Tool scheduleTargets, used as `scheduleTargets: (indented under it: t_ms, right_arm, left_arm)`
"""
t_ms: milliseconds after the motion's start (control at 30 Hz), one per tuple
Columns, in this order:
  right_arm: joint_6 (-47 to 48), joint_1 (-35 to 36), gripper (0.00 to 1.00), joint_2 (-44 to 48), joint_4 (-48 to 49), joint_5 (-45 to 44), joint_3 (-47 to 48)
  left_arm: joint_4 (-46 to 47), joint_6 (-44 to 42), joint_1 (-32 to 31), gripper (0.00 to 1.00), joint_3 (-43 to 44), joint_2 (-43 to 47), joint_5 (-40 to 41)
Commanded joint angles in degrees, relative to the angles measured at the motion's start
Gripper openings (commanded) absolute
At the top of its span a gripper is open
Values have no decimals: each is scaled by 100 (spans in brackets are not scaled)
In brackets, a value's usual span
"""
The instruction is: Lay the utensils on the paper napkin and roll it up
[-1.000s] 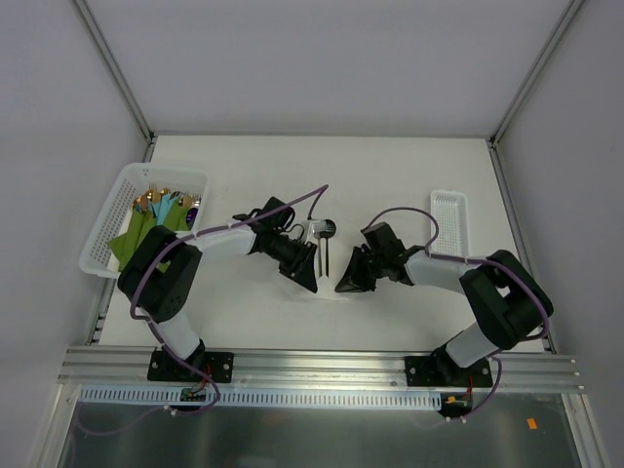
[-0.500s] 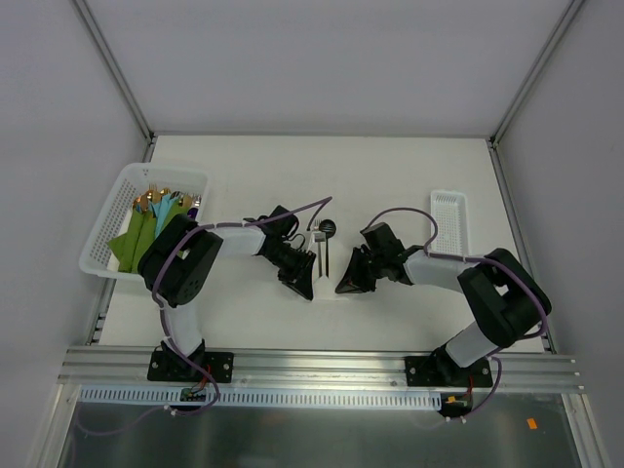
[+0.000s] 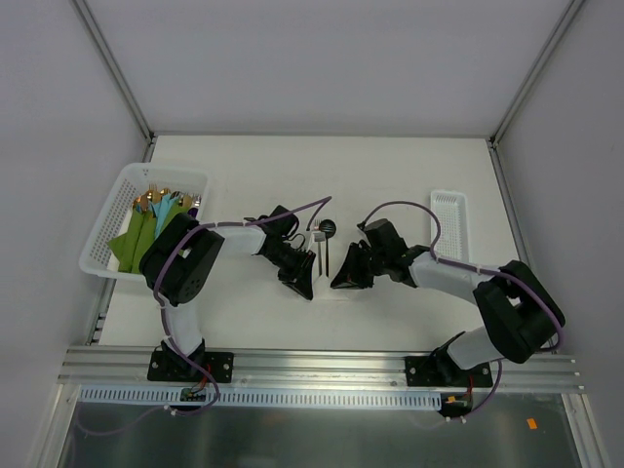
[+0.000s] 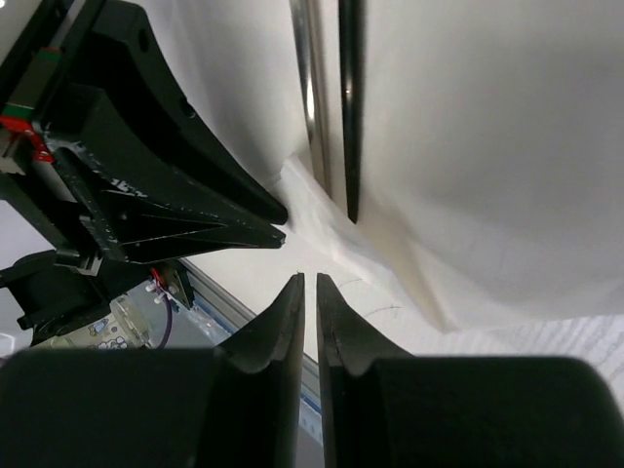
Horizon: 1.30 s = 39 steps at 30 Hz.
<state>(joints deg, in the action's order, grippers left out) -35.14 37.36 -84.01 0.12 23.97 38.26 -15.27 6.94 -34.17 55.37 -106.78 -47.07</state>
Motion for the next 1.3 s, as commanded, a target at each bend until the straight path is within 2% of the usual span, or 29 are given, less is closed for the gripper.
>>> scheduleTargets:
  t_ms: [0, 300, 500, 667, 833, 1000, 1267]
  right_arm:
    - [-37, 52, 13, -62, 277, 178, 164]
    - [7, 113, 12, -696, 436, 170, 199]
    - [24, 122, 12, -810, 436, 82, 120]
    - [42, 113, 12, -819, 410, 56, 85]
    - [51, 122, 12, -880, 419, 73, 120]
    - [42, 122, 12, -951, 419, 82, 164]
    - [24, 131, 12, -933, 401, 73, 129]
  left_arm:
    - [77, -87, -54, 18, 79, -167, 400]
    - [59, -140, -46, 19, 140, -194, 400]
    - [-11, -272, -46, 22, 131, 192, 426]
    - [-310, -448, 138, 34, 123, 1096, 856]
    - [-801, -588, 1043, 47, 219, 1933, 1296]
    - [-1189, -1010, 1326, 48, 298, 1670, 1893]
    - [-1277, -887, 1334, 48, 351, 949, 2246]
